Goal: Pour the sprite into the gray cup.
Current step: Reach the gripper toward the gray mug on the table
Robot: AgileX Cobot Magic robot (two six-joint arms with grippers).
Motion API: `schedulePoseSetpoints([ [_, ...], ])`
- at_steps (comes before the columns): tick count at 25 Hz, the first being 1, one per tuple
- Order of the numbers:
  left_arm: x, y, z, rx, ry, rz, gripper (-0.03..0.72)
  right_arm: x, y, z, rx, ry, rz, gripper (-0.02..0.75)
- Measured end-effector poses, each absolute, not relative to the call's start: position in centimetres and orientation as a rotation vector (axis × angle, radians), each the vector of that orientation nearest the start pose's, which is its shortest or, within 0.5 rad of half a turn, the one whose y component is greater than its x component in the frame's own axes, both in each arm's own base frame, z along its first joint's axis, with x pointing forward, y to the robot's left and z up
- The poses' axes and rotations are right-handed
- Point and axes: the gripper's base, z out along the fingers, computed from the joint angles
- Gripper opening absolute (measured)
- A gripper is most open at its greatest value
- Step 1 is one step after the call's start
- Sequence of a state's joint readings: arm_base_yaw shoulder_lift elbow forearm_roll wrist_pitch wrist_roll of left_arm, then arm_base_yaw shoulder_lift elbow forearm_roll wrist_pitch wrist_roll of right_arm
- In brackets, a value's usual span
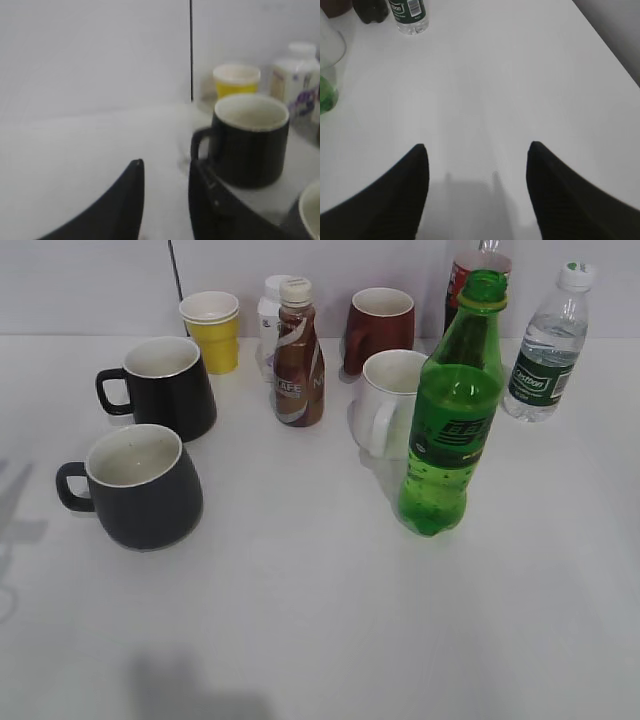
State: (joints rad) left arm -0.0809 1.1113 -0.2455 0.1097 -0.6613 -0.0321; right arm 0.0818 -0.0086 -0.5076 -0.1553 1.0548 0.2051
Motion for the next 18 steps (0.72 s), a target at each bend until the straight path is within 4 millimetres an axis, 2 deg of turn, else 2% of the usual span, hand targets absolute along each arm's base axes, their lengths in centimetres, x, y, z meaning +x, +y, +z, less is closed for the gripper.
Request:
schedulePoseSetpoints([
  [6,17.9,-3.9,18.7,0.261,1.823,-0.149,0.249,-0.6,-1.2,28.0,0.132,2.011,0.009,0.461],
  [9,17.4,-4.9,17.7,0.324,1.864,-0.189,0.255,-0.6,-1.2,28.0,0.131,2.012,0.014,0.461],
  [18,18.2,-5.5,15.2,0.402,1.949,-0.171,0.265,-0.6,-1.2,27.9,0.131,2.017,0.015,0.461],
])
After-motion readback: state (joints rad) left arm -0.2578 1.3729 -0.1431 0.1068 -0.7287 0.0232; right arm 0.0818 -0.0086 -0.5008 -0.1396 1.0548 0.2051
